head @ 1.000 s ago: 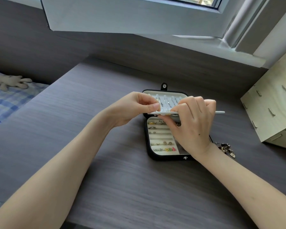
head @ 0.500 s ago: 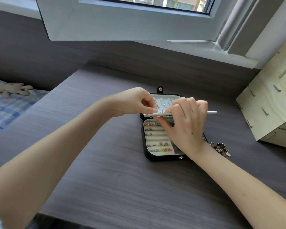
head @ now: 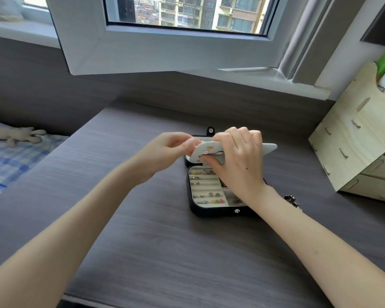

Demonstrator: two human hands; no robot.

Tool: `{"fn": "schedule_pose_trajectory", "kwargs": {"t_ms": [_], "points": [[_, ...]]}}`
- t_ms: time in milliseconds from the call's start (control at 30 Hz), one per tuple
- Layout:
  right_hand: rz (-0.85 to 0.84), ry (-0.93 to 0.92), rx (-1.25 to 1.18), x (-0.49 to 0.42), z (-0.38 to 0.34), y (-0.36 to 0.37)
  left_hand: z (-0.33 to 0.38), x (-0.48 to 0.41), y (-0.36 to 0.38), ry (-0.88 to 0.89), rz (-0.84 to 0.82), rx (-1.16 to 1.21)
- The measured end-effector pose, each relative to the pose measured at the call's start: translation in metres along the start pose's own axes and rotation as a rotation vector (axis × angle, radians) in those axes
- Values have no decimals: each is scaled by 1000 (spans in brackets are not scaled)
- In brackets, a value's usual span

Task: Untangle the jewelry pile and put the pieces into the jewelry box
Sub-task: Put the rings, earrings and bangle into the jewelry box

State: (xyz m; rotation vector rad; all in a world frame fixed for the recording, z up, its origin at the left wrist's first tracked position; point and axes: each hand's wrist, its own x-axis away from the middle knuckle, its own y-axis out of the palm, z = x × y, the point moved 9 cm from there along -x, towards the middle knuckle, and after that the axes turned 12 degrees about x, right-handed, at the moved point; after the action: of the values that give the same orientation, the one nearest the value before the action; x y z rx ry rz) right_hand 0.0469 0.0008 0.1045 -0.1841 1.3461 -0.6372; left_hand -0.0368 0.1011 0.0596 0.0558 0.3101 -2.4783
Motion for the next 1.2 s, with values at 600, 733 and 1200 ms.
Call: {"fn": "schedule_pose_trajectory", "kwargs": {"t_ms": [600,733,1200], "points": [[-710,80,-80,75,119,-19,-12,-5,-9,220,596,-57],[-939,85,-71,108,123,-17,-16,-2,-3,194,678,-18],[-943,53,-11,108,109,6,-27,-7,-5,144,639,35]]}}
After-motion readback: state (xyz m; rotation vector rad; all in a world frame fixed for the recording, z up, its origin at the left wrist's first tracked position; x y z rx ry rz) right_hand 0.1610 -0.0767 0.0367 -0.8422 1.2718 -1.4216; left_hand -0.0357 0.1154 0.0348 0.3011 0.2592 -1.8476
